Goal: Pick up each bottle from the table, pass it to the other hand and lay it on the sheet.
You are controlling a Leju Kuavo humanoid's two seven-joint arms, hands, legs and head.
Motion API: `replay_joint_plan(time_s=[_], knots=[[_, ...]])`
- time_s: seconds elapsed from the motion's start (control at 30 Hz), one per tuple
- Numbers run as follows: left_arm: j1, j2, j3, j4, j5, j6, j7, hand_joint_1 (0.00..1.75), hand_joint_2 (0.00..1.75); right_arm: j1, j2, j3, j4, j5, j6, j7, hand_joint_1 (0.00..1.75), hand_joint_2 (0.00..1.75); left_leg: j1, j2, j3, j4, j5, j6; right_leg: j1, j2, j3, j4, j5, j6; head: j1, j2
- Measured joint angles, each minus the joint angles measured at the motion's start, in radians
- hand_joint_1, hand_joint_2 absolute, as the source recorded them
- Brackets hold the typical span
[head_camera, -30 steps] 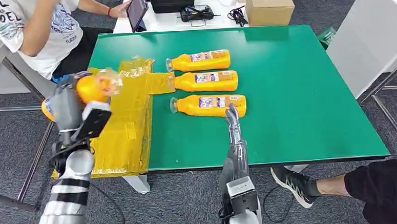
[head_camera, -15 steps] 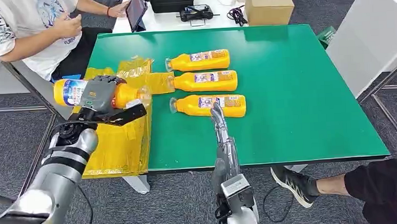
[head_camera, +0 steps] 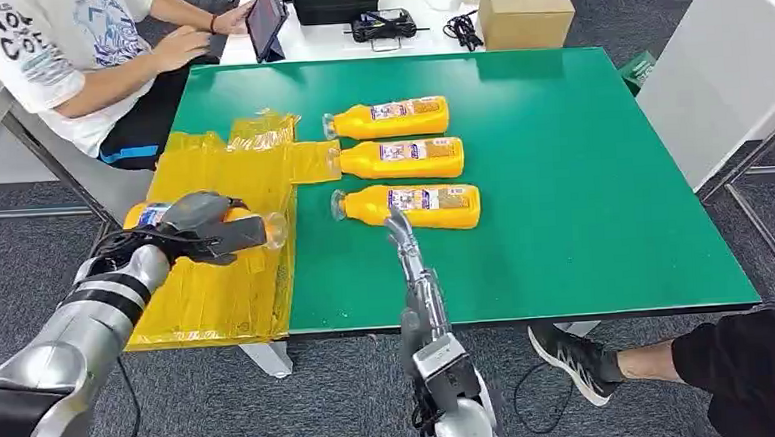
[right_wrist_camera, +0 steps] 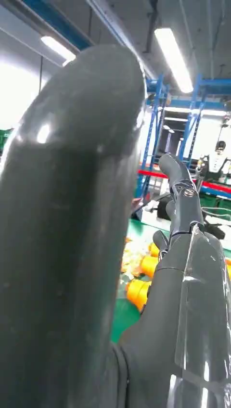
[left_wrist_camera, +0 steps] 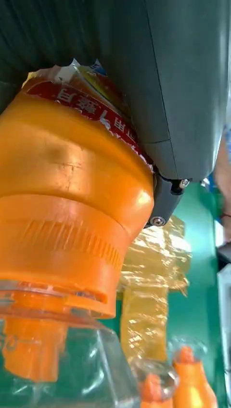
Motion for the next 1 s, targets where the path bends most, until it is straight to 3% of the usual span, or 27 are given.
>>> replay_joint_plan(time_s=[0.73,0.83,0.87,1.0], knots=[[0.068,0.027,-0.135,0.068,-0.007,0.027,0.004,1.75,1.75,-0.031,0.006,0.026,0.086,-0.007,0.054,0.018,0.0,0.0,0.0,0.0,0.0,0.0,0.0,0.0,0.0,0.0,0.0,0.0,0.0,0.0,0.0,0.0],[0.072,0.027,-0.142,0.068,0.005,0.026,0.001,0.0,1.75,-0.035,0.008,0.027,0.094,-0.007,0.057,0.019,0.0,0.0,0.0,0.0,0.0,0.0,0.0,0.0,0.0,0.0,0.0,0.0,0.0,0.0,0.0,0.0],[0.073,0.027,-0.143,0.068,0.01,0.022,-0.001,0.0,0.0,-0.035,0.008,0.027,0.097,-0.007,0.058,0.019,0.0,0.0,0.0,0.0,0.0,0.0,0.0,0.0,0.0,0.0,0.0,0.0,0.0,0.0,0.0,0.0],[0.078,0.027,-0.143,0.068,0.073,-0.031,-0.026,0.0,0.0,-0.036,0.008,0.027,0.103,-0.007,0.061,0.019,0.0,0.0,0.0,-0.001,0.001,0.0,0.0,0.0,0.0,0.0,0.001,0.0,0.0,0.0,0.0,0.0]])
